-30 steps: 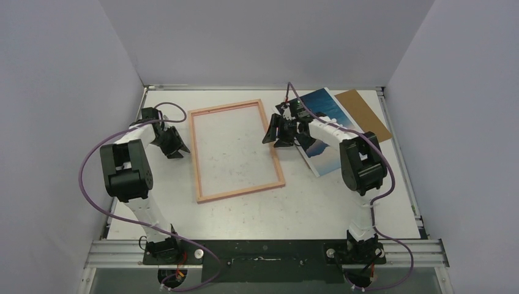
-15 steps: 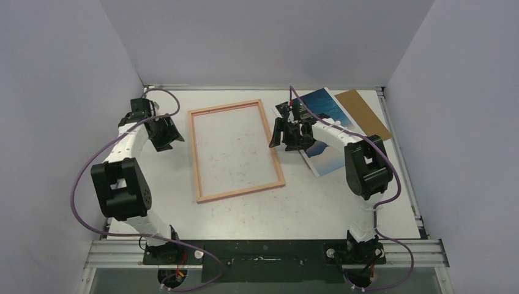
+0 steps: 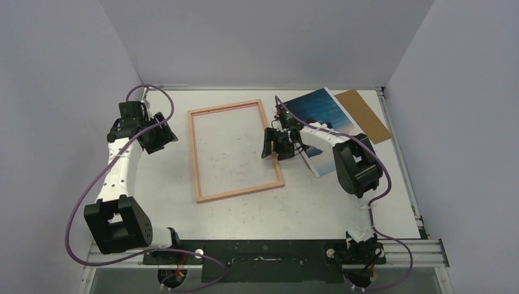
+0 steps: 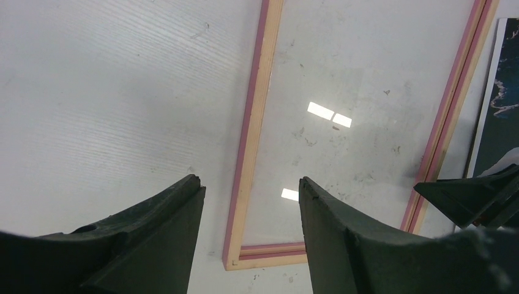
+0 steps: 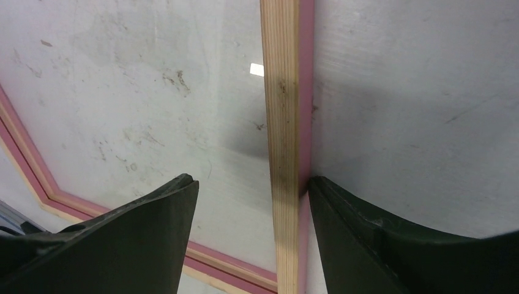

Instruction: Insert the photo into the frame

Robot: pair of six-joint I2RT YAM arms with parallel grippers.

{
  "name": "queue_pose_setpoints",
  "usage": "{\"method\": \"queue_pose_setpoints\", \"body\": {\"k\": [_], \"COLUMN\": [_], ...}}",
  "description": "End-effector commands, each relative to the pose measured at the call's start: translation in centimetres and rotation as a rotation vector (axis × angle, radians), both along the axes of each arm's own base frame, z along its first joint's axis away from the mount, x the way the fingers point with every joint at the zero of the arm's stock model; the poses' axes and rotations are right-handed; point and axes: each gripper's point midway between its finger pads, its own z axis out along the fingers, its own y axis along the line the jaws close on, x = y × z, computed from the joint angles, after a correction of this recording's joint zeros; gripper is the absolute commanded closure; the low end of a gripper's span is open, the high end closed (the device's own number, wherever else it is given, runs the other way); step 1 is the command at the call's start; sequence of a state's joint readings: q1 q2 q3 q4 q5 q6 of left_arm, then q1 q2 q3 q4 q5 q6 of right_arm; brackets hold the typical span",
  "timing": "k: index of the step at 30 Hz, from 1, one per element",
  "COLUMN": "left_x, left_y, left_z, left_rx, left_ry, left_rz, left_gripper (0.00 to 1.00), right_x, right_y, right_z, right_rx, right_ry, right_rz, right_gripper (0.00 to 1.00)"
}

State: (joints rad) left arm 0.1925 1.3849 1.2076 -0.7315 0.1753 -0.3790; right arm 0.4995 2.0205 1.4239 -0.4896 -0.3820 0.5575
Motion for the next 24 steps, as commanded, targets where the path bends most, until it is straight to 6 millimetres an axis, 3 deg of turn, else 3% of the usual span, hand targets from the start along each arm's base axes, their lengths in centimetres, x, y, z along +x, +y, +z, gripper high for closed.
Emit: {"method": "queue_pose_setpoints", "body": {"k": [1,8,9,11,14,16,20,24], "left_x": [-0.6,-1.0,-1.0,-0.9,-1.3,-1.5,-1.4,-1.1], "left_y": [0.5,1.1,1.3,1.7,3.4,4.5,4.2,3.5], "left_z": [1.2,2.5,2.6,2.8,2.2,1.8,2.4,3.3], "left_rx": [0.034,0.056,0.053,0.048,0.006,-0.097,-0.147,-0.177], "left_ry": [-0.016,-0.031,-0.038,-0.048,-0.038,-0.063,-0.106,-0.141], "left_rz": [0.000,0.030,0.042,0.070,0.139,0.170,0.130,0.110], "left_gripper": [0.44,0.41,0.36,0.08,0.03,0.03,0.03,0.03], "right_x": [0.7,0.1,-0.1,-0.1,1.1,2.9,5.7,7.4], "right_y": [1.9,3.7,3.9,3.7,0.6,-1.4,-4.7,-10.0], "right_z": [1.5,2.8,2.9,2.7,2.4,3.6,7.5,8.1], "right_rx": [0.026,0.101,0.115,0.100,-0.041,-0.034,-0.041,-0.152], "right_ry": [-0.043,-0.056,-0.054,-0.058,-0.095,-0.139,-0.288,-0.317], "right_rz": [0.033,0.065,0.069,0.066,-0.001,-0.053,-0.117,-0.255], "right_gripper": [0.32,0.32,0.32,0.32,0.33,0.33,0.32,0.31]}}
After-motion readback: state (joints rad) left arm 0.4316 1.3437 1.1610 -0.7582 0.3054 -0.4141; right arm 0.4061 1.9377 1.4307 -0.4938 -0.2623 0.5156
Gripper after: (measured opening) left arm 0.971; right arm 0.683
